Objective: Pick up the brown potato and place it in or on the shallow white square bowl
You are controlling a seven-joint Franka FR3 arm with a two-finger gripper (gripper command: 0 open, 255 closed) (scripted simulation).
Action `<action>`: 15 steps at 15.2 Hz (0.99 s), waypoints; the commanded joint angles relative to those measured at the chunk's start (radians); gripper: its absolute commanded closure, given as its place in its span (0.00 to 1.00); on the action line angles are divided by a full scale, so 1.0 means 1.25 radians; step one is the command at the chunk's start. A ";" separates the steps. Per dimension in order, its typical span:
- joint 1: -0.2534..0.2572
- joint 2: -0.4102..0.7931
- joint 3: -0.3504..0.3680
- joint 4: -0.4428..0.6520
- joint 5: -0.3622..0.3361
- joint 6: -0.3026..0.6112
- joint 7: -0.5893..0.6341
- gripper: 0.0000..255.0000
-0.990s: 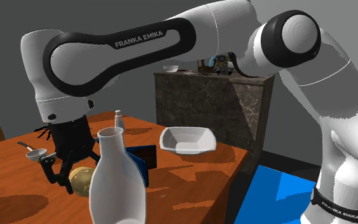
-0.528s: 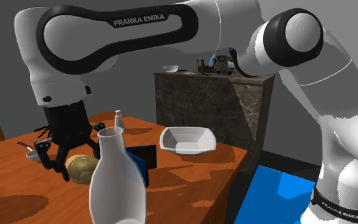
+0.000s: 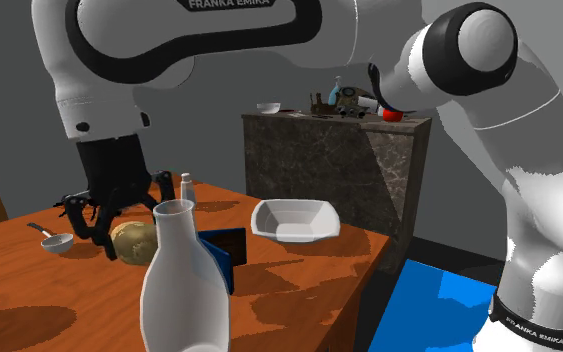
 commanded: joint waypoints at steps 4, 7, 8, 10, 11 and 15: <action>-0.102 -0.140 0.002 -0.214 0.041 0.075 -0.069 1.00; -0.155 -0.211 -0.003 -0.314 0.064 0.107 -0.119 1.00; -0.171 -0.233 -0.006 -0.343 0.071 0.116 -0.137 1.00; -0.201 -0.275 -0.014 -0.397 0.085 0.131 -0.173 1.00; -0.216 -0.294 -0.019 -0.422 0.091 0.138 -0.192 1.00; -0.268 -0.364 -0.042 -0.509 0.112 0.159 -0.269 1.00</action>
